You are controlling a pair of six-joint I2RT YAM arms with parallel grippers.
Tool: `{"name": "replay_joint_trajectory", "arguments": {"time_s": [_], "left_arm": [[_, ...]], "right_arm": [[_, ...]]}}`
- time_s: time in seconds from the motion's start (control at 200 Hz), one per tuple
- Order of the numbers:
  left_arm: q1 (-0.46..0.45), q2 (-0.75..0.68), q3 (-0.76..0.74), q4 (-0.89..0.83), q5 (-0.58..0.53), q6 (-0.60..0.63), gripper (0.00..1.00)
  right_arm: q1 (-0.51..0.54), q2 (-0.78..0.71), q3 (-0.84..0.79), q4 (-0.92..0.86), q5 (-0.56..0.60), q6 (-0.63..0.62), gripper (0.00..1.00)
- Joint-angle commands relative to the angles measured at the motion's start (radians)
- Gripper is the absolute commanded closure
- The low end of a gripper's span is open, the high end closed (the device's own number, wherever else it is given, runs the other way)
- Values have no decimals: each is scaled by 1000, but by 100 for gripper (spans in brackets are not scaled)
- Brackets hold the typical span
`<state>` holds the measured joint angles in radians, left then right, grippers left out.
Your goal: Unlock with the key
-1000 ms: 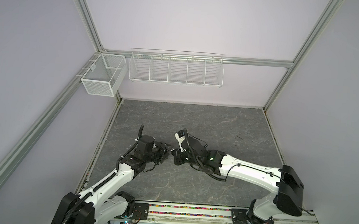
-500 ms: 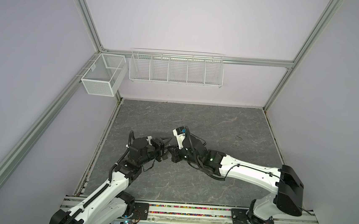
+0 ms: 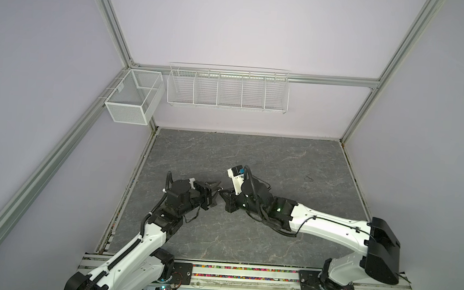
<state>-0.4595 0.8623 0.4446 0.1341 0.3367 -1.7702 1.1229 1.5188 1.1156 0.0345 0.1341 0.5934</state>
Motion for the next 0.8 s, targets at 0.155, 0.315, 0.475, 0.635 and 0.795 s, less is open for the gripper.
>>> {"name": "replay_joint_trajectory", "arguments": {"time_s": [0.155,0.315,0.475,0.635,0.795], "left_arm": [[-4,-16,-9,16,-20,-25,86],[-4,-14,7,8,-29,-2,98],[-4,-5,96,-92,-57,156,100],[-5,18,185,-63,-78,431,100],[-7,26,233,3,-33,634,100]], "right_arm": [[8,-26,-29,22,4,-17,93],[8,-43,-39,27,2,-17,91],[-7,-77,-48,39,-58,12,74],[-102,-123,-88,134,-289,117,46],[-175,-126,-86,216,-479,160,41]]}}
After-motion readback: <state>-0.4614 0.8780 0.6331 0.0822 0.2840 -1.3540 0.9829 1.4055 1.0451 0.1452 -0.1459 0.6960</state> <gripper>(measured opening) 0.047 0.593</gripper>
